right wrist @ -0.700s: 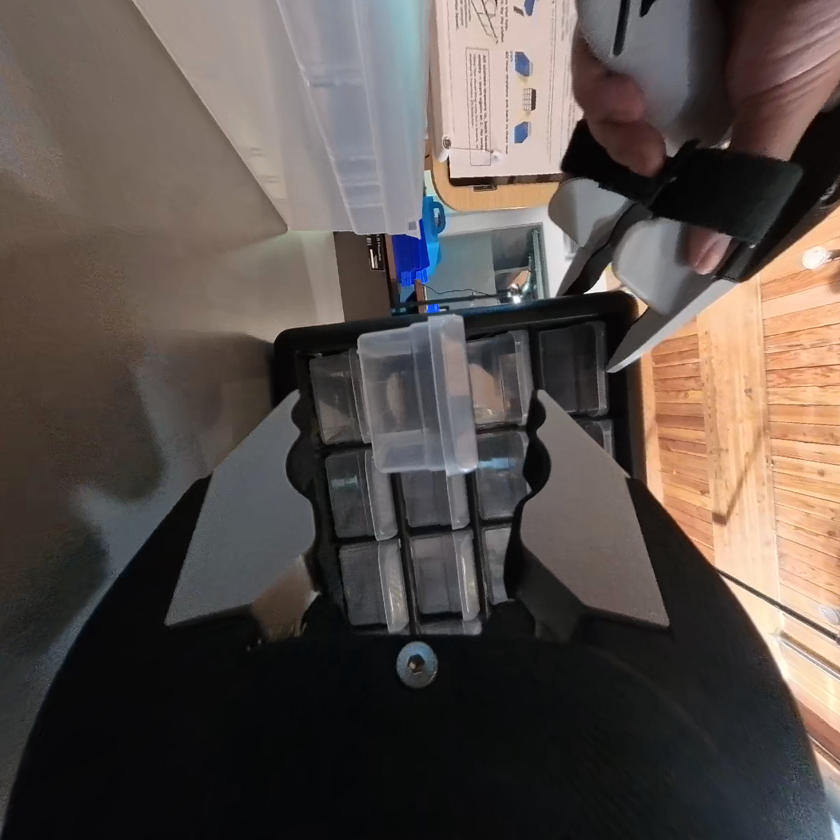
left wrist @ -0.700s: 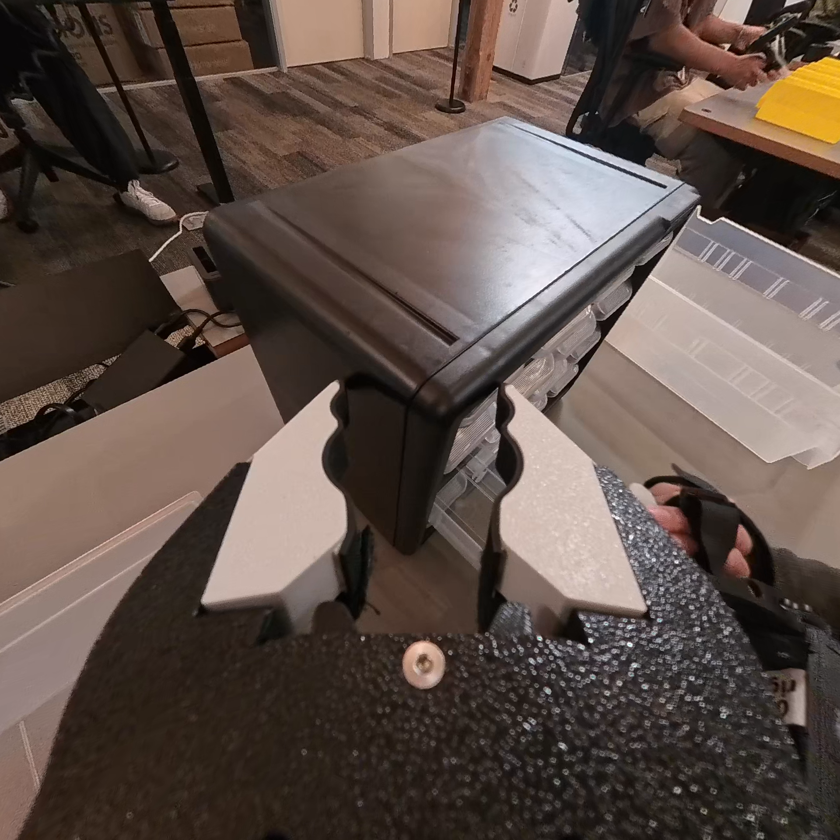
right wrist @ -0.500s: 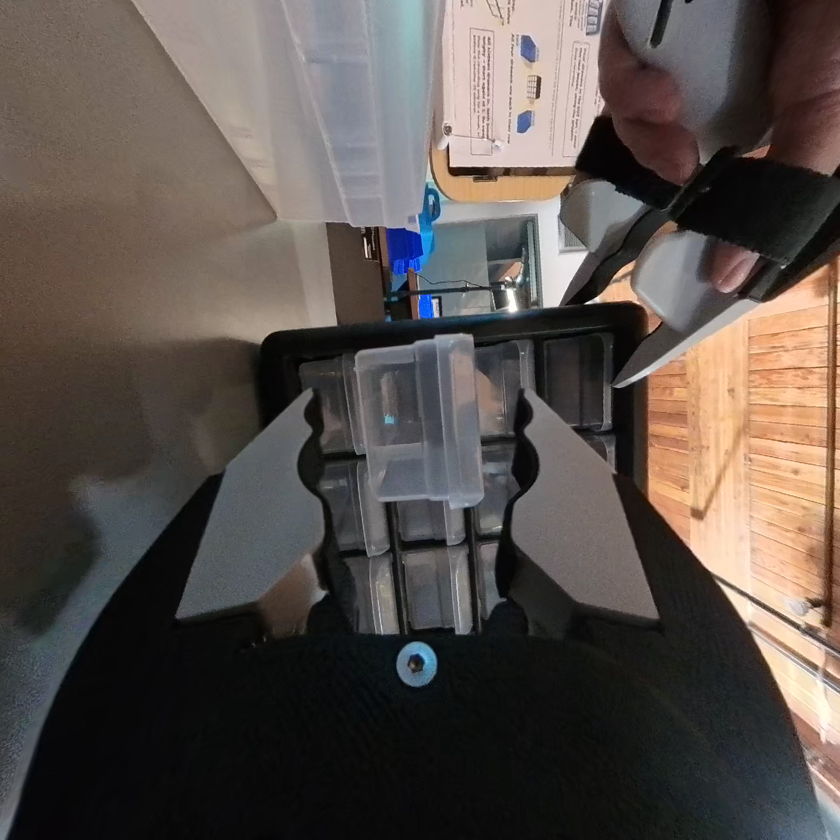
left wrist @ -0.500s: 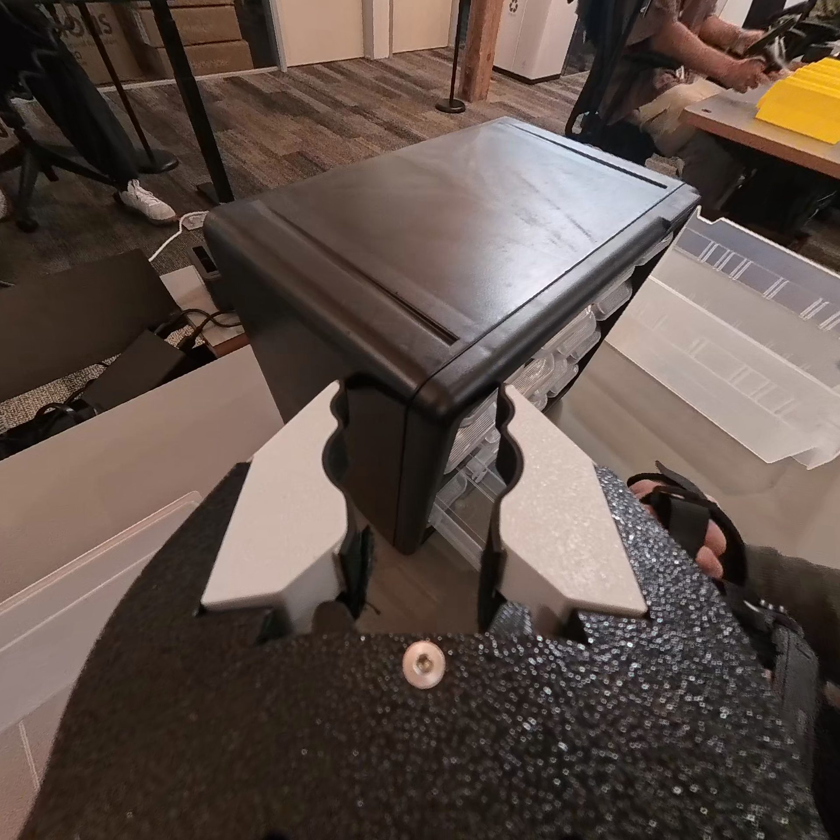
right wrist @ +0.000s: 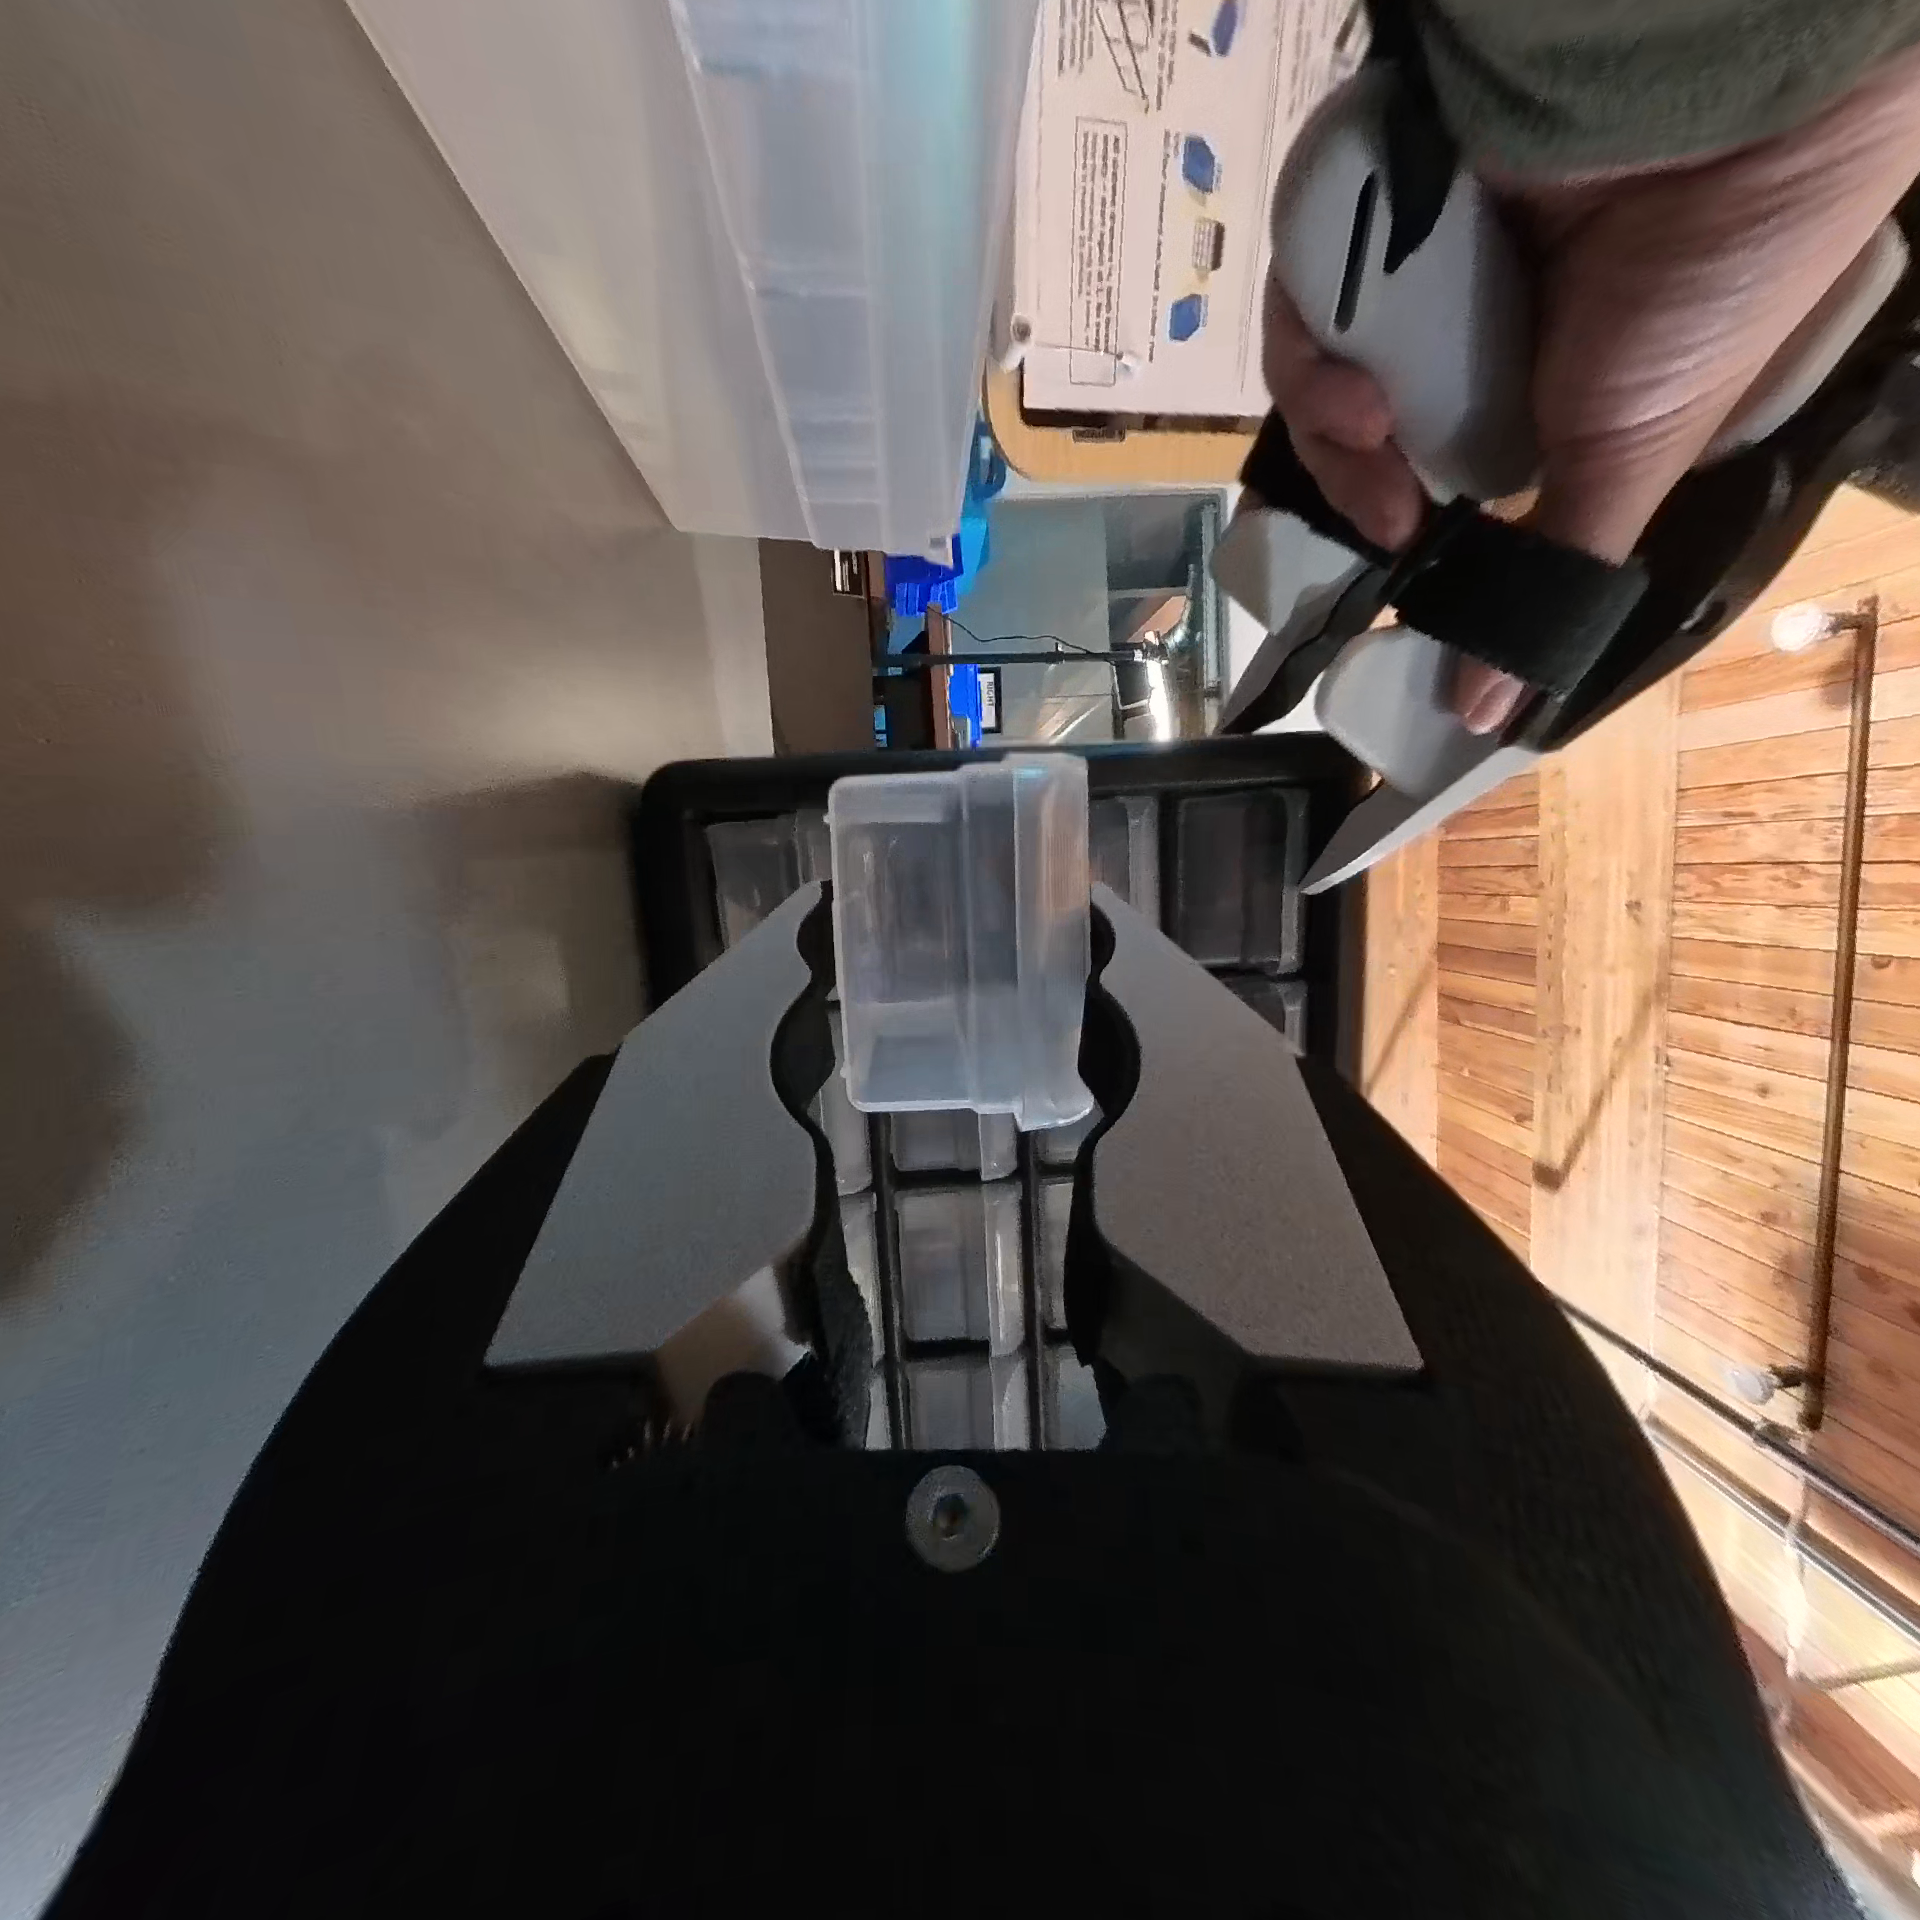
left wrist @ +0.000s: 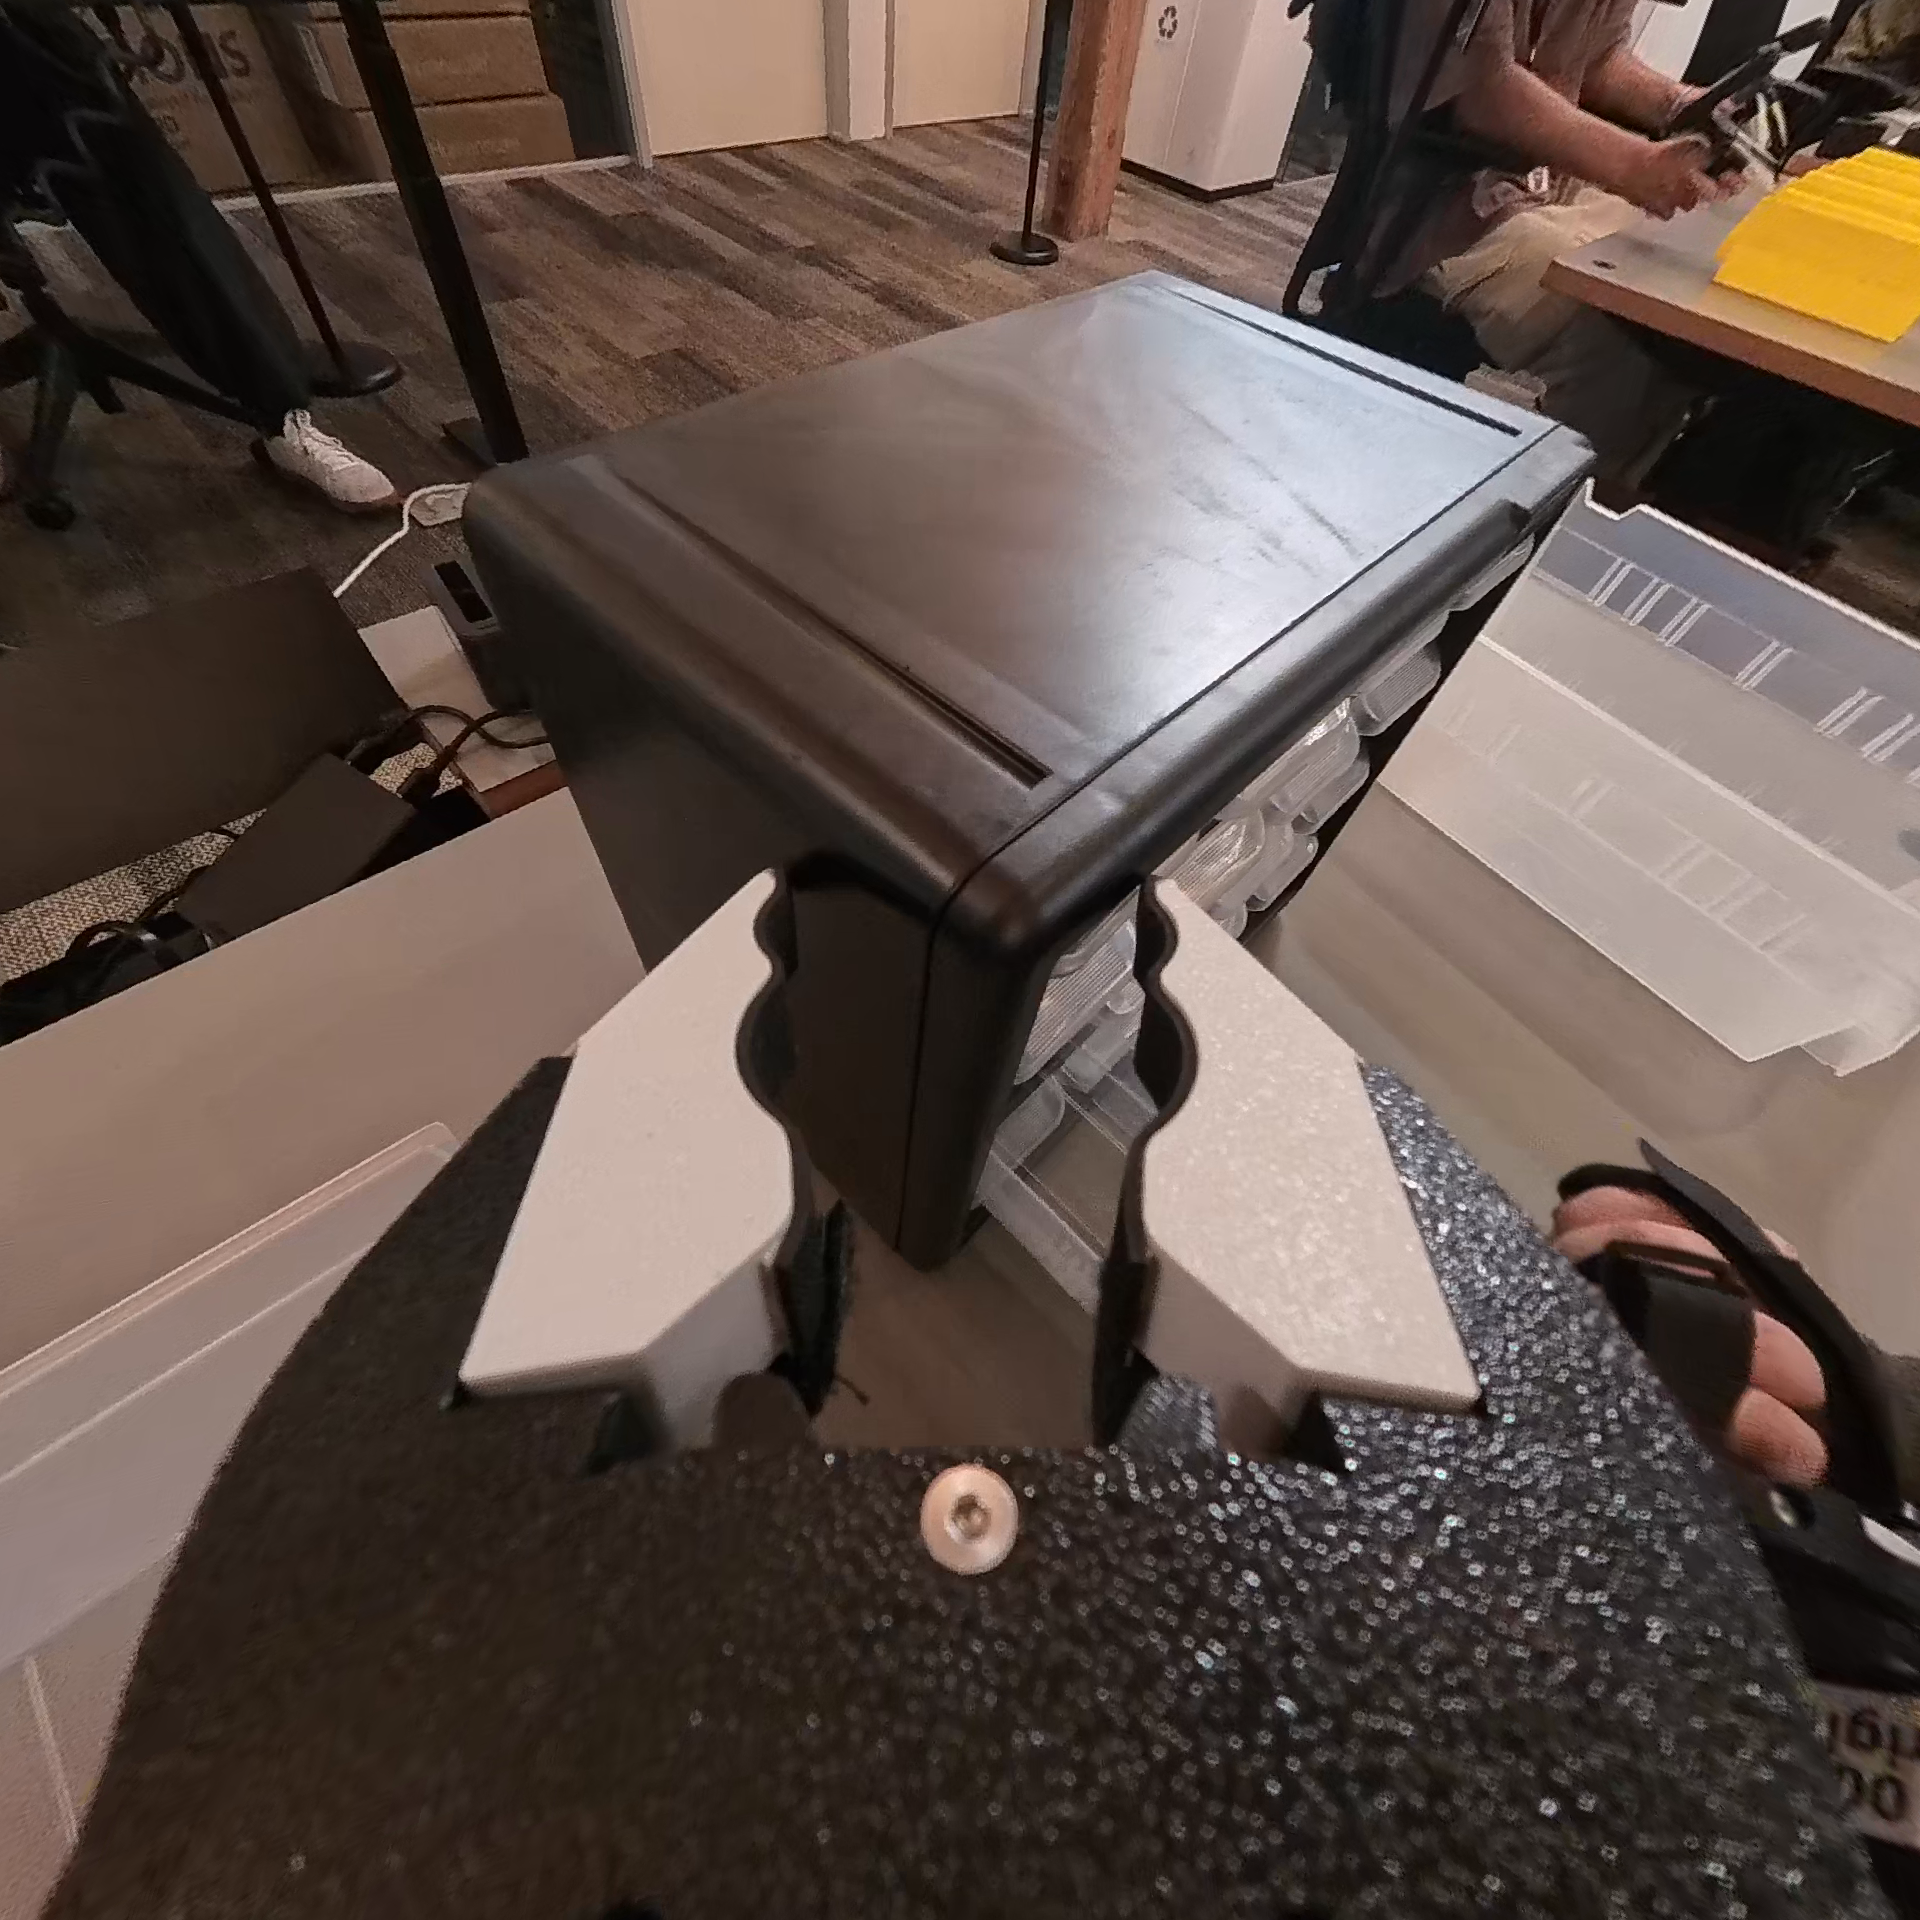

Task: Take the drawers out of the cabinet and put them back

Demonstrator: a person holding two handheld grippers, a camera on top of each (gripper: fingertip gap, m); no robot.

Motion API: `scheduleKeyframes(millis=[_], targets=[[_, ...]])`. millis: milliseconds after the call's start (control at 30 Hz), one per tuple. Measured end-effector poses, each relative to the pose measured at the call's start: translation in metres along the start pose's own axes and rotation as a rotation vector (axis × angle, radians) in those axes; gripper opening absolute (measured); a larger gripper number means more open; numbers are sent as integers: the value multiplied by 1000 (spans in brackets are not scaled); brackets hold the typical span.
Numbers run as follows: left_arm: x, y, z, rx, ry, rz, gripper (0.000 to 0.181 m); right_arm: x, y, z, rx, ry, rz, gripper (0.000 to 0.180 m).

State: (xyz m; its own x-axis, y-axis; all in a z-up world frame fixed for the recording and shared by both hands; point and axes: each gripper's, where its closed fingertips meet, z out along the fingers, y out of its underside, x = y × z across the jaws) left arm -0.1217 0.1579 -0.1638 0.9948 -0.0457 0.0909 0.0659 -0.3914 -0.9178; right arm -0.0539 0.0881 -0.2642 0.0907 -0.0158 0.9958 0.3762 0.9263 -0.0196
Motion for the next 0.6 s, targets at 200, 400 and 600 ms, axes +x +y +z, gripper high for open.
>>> scheduleKeyframes(millis=[200, 400, 600], targets=[[0, 0, 0, 0, 1, 1, 64, 4, -3, -15, -15, -31, 63, 44], [0, 0, 0, -1, 4, 0, 64, 16, 3, -18, 50, -90, 258, 44], [0, 0, 0, -2, 4, 2, 64, 34, 14, -20, 120, -141, 518, 45]])
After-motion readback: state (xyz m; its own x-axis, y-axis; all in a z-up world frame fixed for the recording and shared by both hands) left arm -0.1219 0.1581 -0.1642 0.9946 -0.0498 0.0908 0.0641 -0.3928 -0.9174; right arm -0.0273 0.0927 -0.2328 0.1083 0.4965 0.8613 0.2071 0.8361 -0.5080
